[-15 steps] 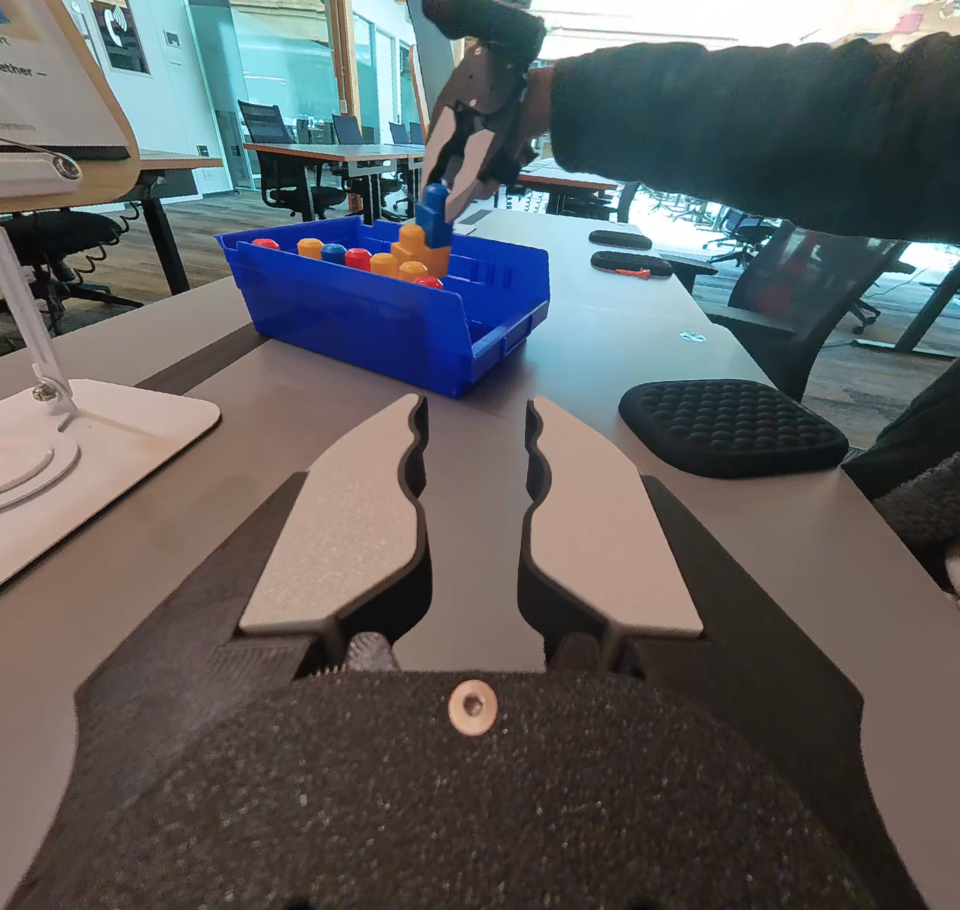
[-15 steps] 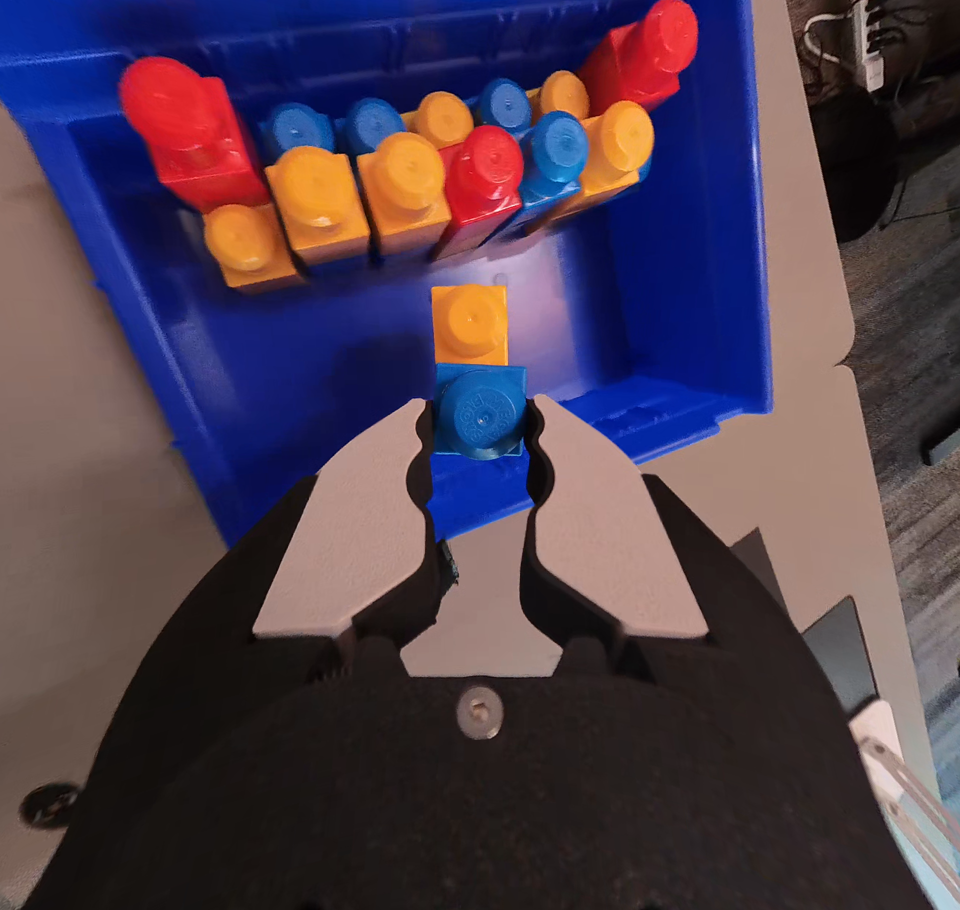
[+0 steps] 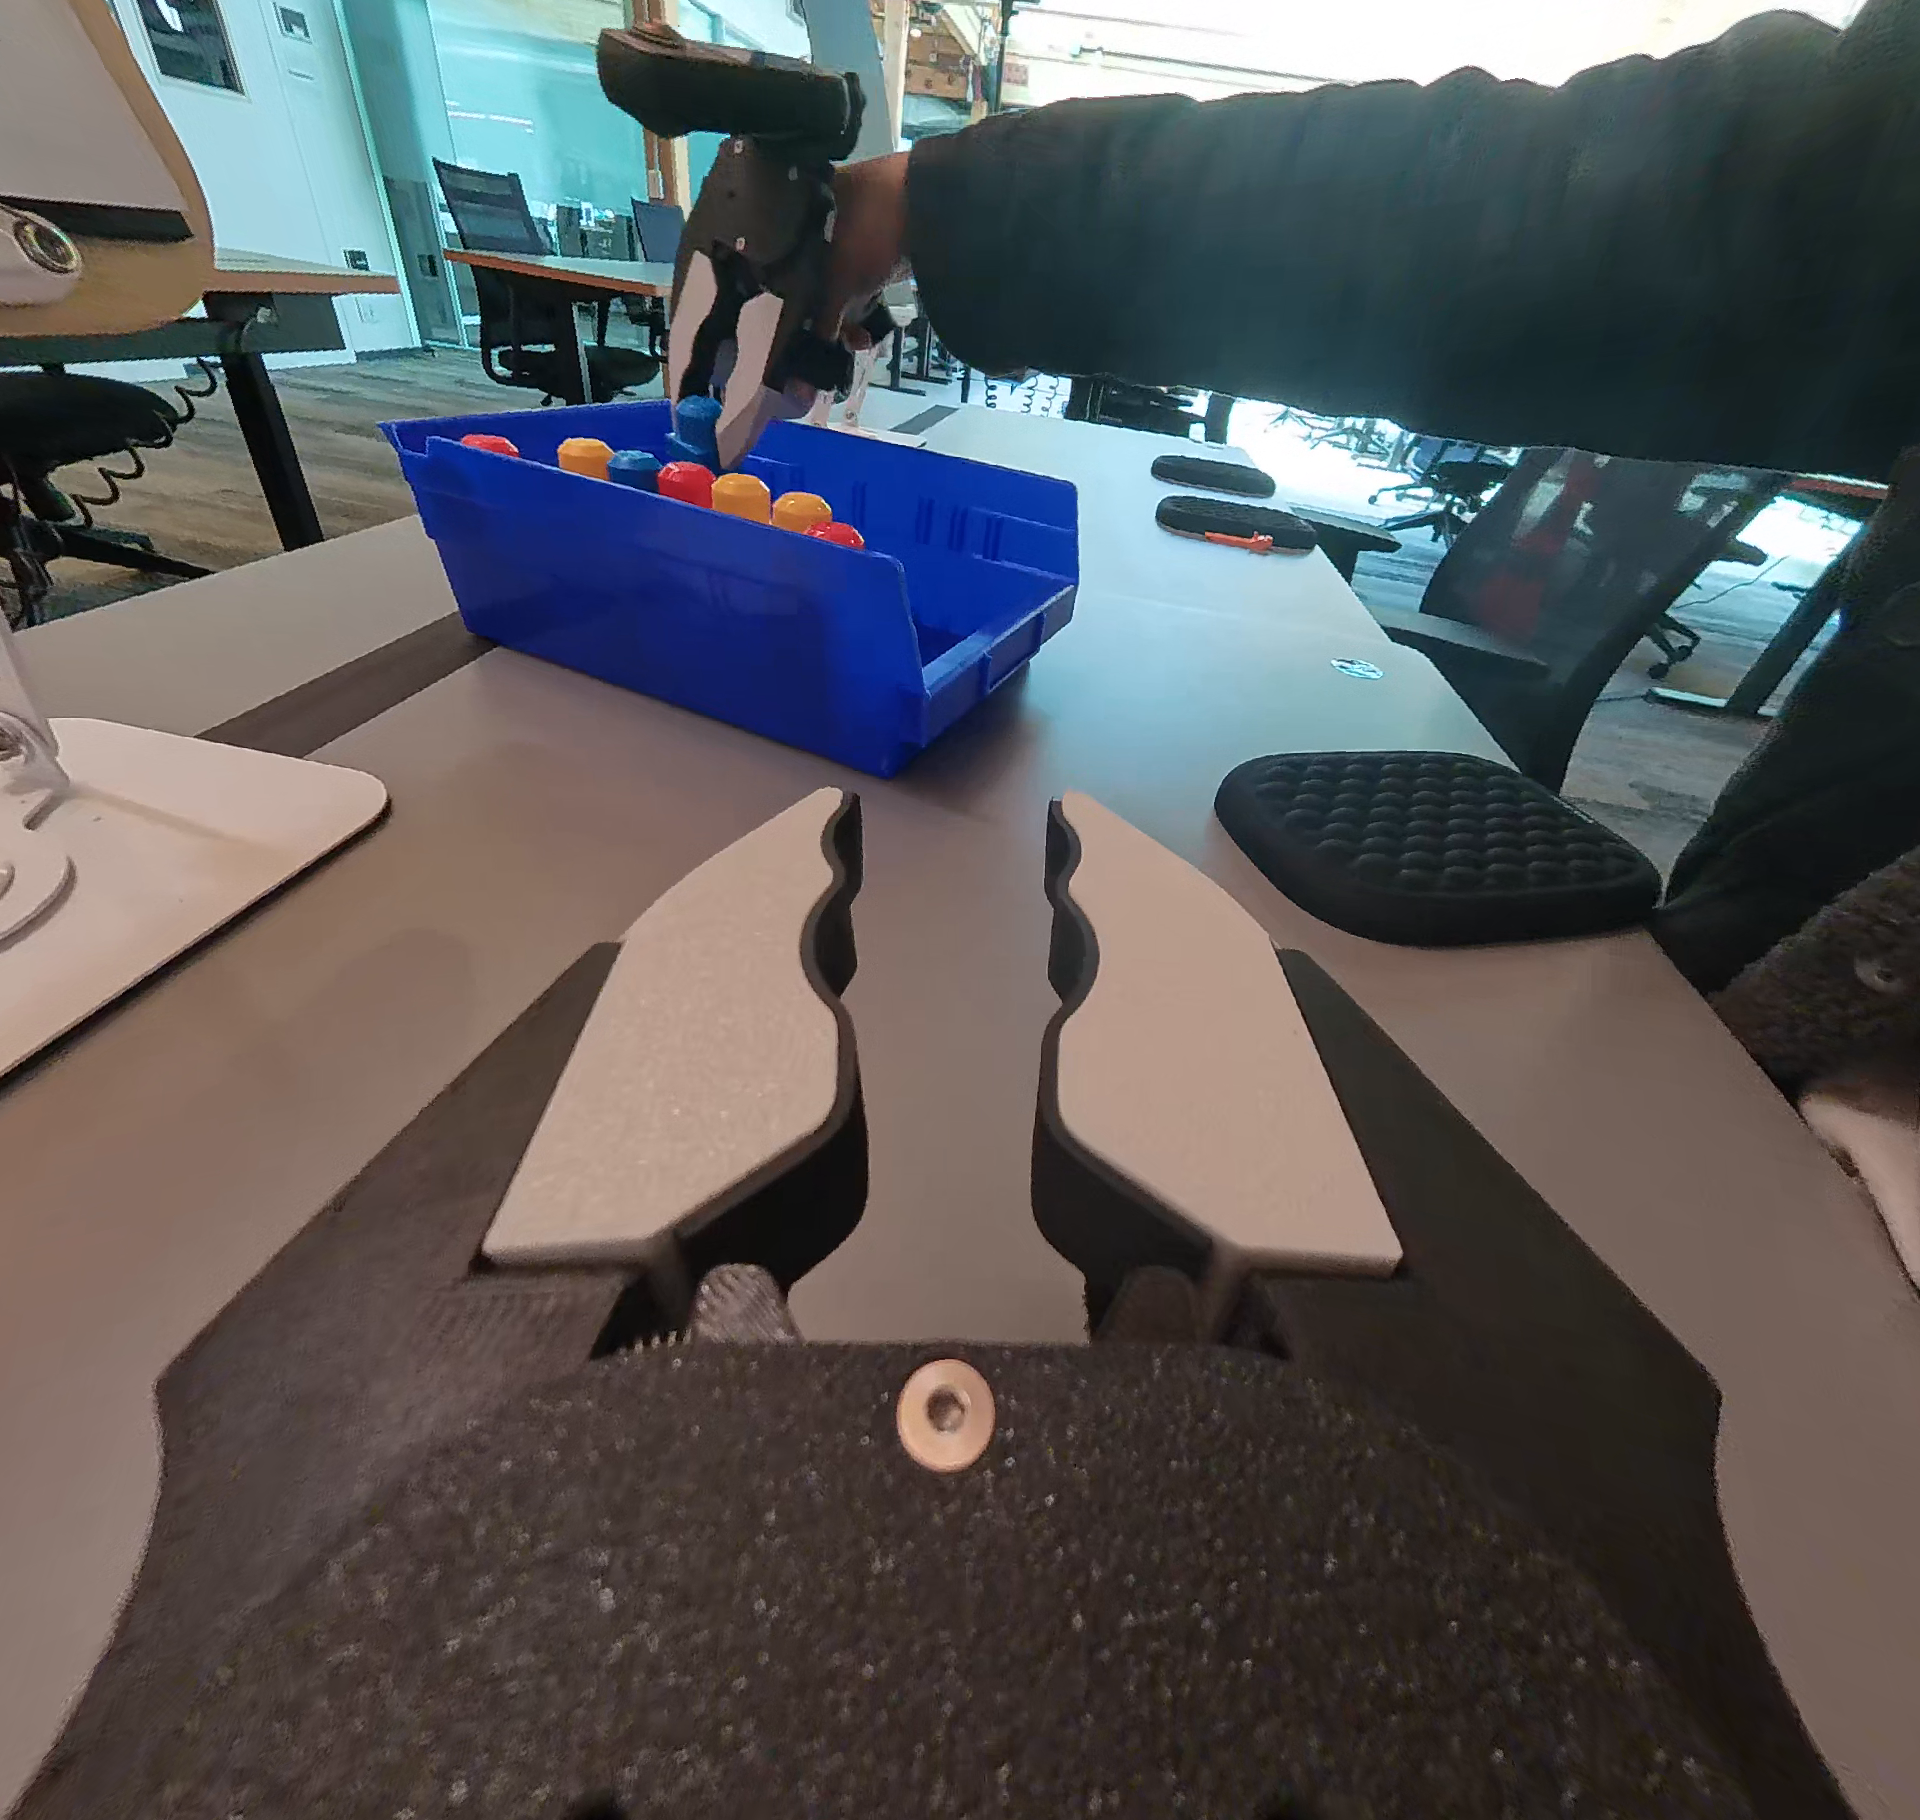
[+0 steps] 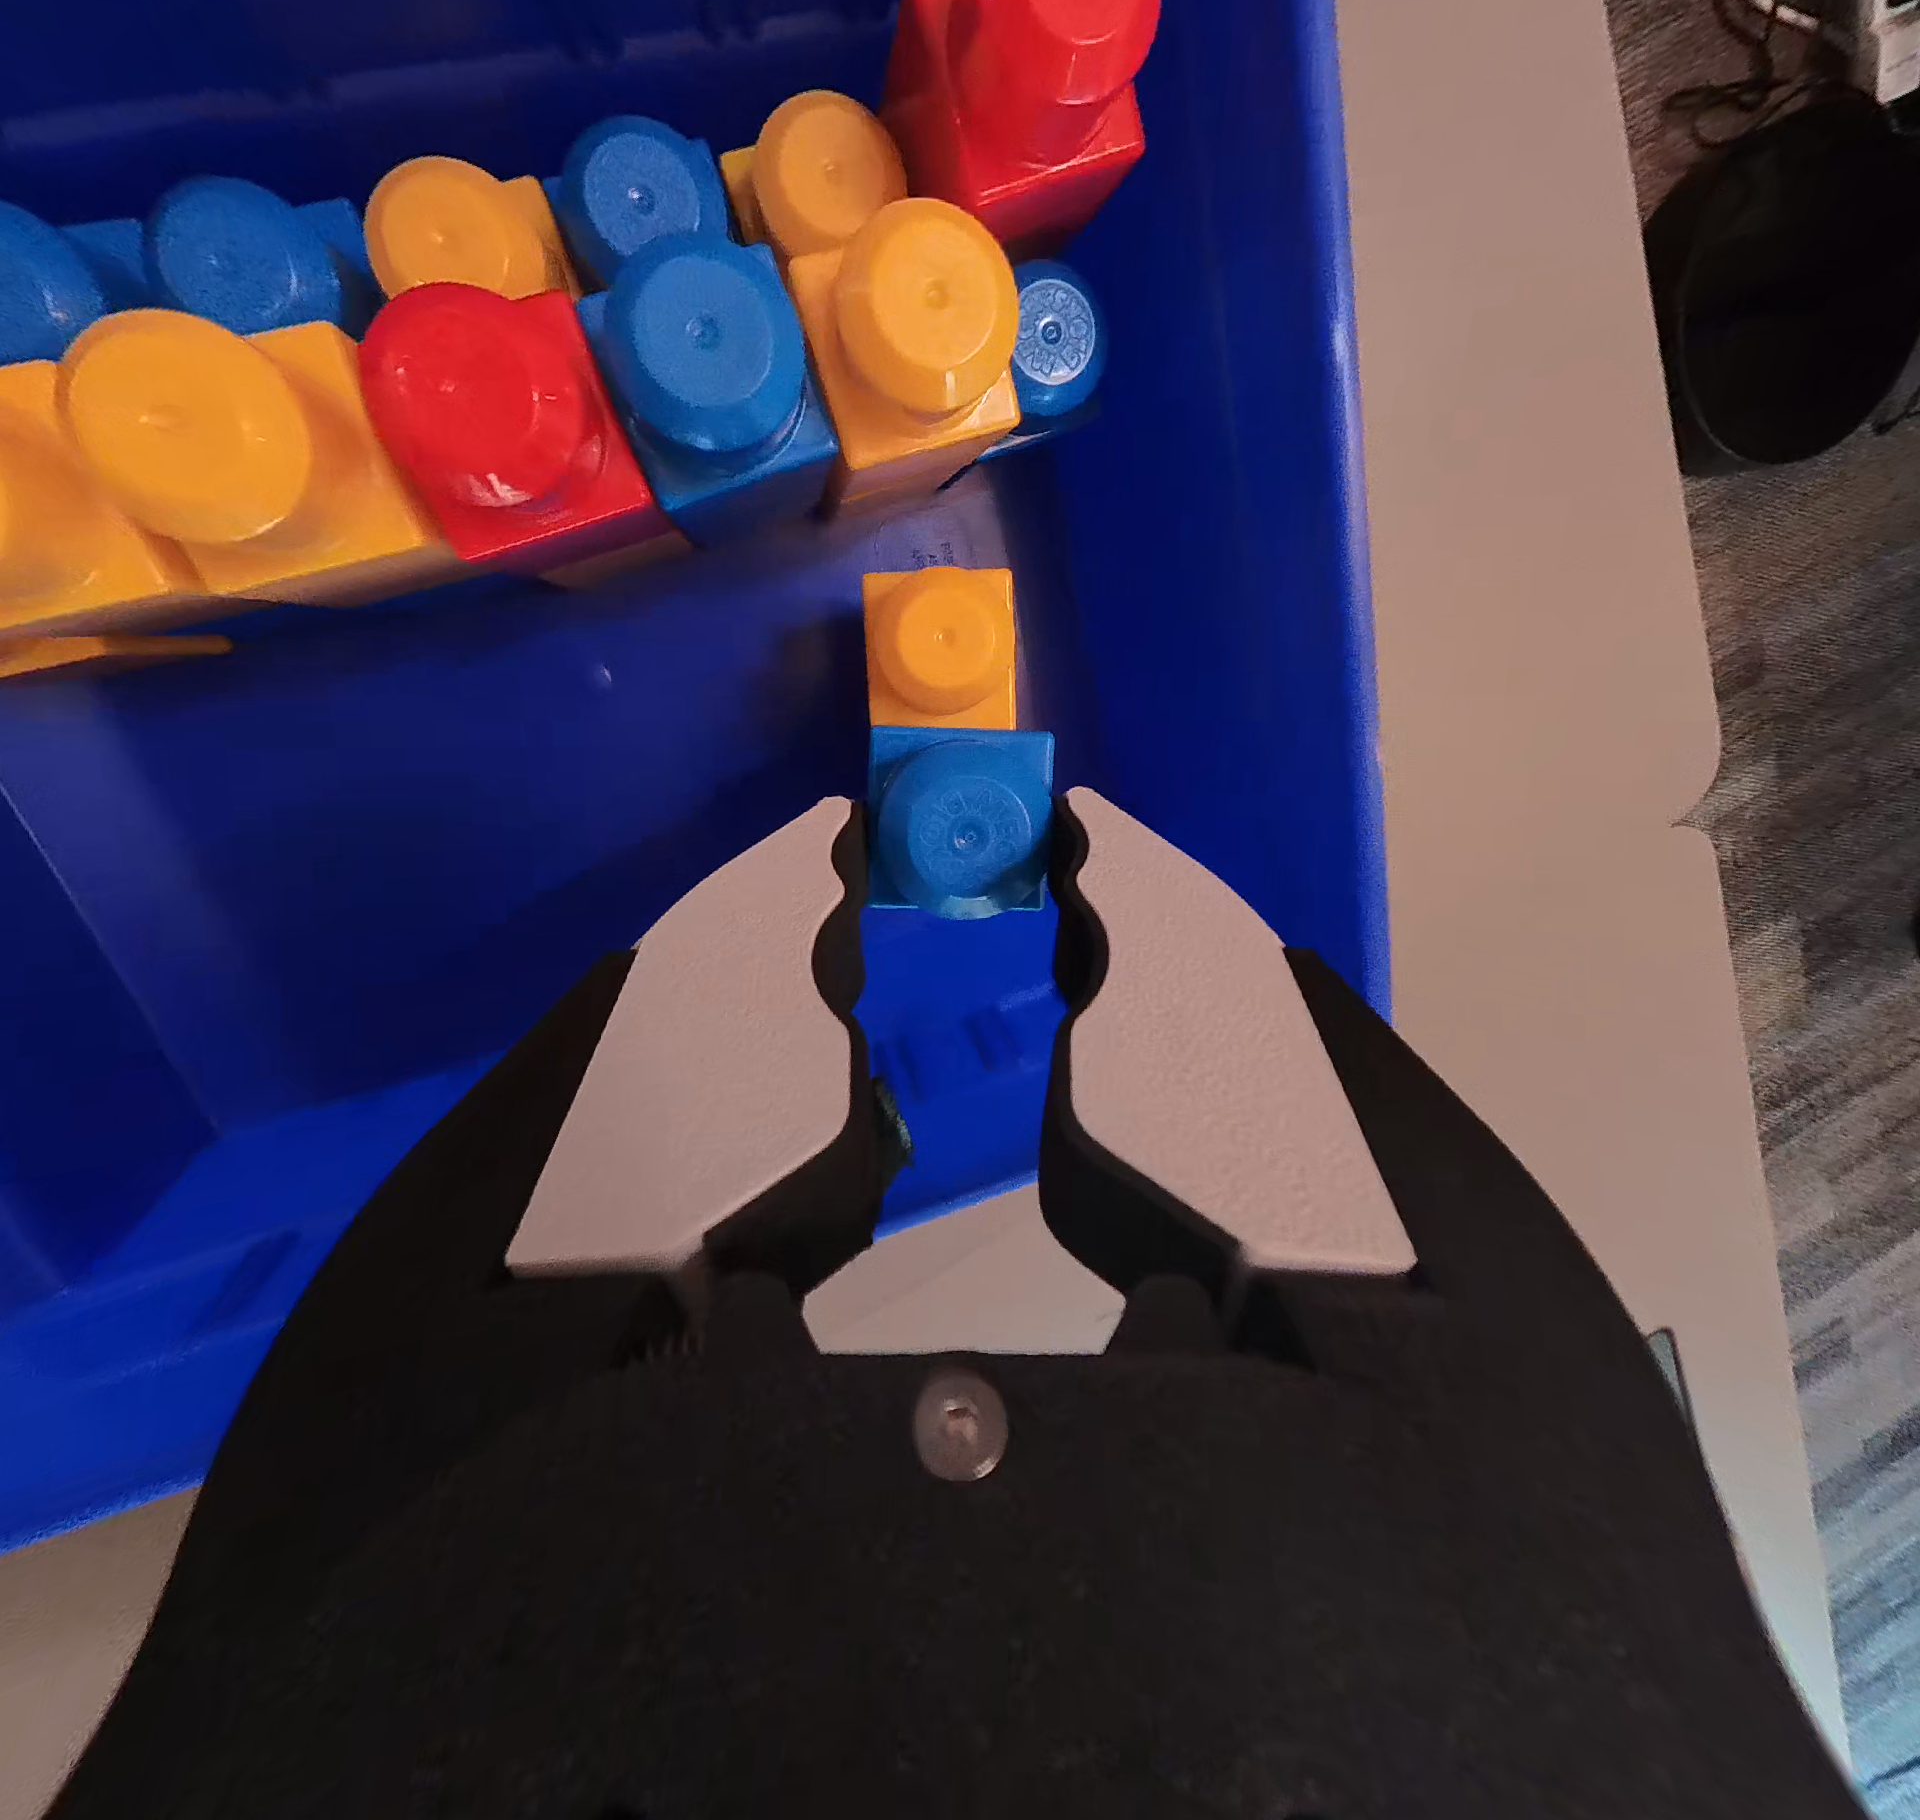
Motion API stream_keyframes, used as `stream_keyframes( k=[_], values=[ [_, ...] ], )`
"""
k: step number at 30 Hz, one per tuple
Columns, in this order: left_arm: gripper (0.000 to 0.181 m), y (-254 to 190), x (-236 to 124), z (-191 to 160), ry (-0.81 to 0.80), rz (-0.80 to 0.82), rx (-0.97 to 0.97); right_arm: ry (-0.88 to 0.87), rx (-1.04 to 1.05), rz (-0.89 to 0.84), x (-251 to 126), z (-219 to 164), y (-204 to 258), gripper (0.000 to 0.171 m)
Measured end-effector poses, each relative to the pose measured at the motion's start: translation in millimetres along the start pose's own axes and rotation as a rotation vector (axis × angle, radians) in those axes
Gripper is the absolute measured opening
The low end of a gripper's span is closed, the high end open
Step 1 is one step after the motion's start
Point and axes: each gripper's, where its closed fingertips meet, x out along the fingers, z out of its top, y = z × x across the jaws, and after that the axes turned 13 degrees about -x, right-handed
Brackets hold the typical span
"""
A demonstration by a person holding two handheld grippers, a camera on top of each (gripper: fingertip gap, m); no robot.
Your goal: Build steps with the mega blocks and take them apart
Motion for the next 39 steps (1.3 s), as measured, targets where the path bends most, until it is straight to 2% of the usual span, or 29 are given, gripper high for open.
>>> stream_keyframes(
  k=[6,15,20,26,33,39],
  values=[
    [0.033,1,1,-4,0.013,-0.007,-0.013,0.035,-0.021,0.049,12,-2,-6,0.034],
    [0.033,3,2,-7,0.020,-0.013,-0.028,0.077,-0.034,0.001,18,-9,-15,0.035],
    [0.033,2,3,-8,0.026,-0.013,-0.024,0.071,-0.024,-0.047,9,-4,-19,0.046],
    [0.033,2,2,-6,0.020,-0.006,-0.011,0.018,-0.028,-0.142,-19,14,-15,0.047],
    [0.033,0,1,-1,-0.001,0.004,0.011,-0.156,-0.022,-0.388,-72,77,13,0.041],
    [0.033,-3,0,3,-0.015,0.007,0.027,-0.402,0.094,-0.448,-94,151,71,0.035]
  ],
)
